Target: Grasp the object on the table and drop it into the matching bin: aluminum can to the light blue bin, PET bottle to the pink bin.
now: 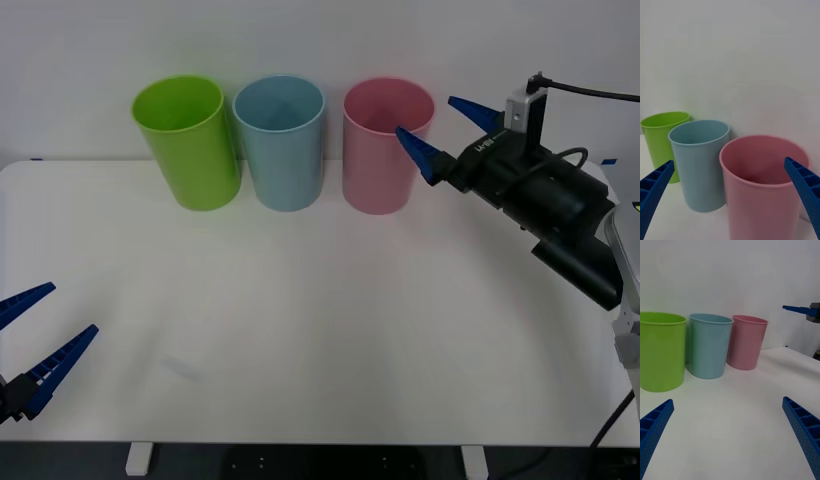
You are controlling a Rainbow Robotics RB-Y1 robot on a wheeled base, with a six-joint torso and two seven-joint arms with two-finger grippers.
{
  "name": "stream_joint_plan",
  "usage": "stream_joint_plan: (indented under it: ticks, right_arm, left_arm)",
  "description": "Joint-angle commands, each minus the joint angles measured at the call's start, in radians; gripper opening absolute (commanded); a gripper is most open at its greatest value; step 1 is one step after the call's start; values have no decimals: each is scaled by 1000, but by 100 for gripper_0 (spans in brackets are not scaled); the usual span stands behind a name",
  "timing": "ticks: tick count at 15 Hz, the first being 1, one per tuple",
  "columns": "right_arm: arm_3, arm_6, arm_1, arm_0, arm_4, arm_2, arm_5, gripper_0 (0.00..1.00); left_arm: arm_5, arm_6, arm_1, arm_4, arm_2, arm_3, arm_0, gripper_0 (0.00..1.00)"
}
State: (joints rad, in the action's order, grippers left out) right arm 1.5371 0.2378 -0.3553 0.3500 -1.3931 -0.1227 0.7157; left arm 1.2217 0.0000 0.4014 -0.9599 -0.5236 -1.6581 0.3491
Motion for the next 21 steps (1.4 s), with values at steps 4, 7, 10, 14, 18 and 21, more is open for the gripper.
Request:
stream_joint_plan:
  ticks: [4, 7, 10, 14, 18, 21]
  right_arm:
    - [202, -37, -96, -218, 75, -5, 39, 100]
    - [272, -143, -123, -318, 105, -21, 59, 100]
    - [299, -146, -125, -387, 117, -87, 172, 100]
    - [365, -97, -125, -493, 140, -160, 241, 100]
    - [428, -31, -125, -602, 158, -221, 289, 100]
    - [442, -20, -122, -666, 169, -261, 324, 100]
  left_arm:
    - [0, 0, 0, 0, 0, 0, 0, 100]
    - [0, 0, 0, 0, 0, 0, 0, 100]
    - [0, 0, 0, 0, 0, 0, 0, 100]
    - [0, 0, 0, 0, 0, 0, 0, 100]
    - [0, 0, 0, 0, 0, 0, 0, 100]
    - [0, 0, 0, 0, 0, 0, 0, 100]
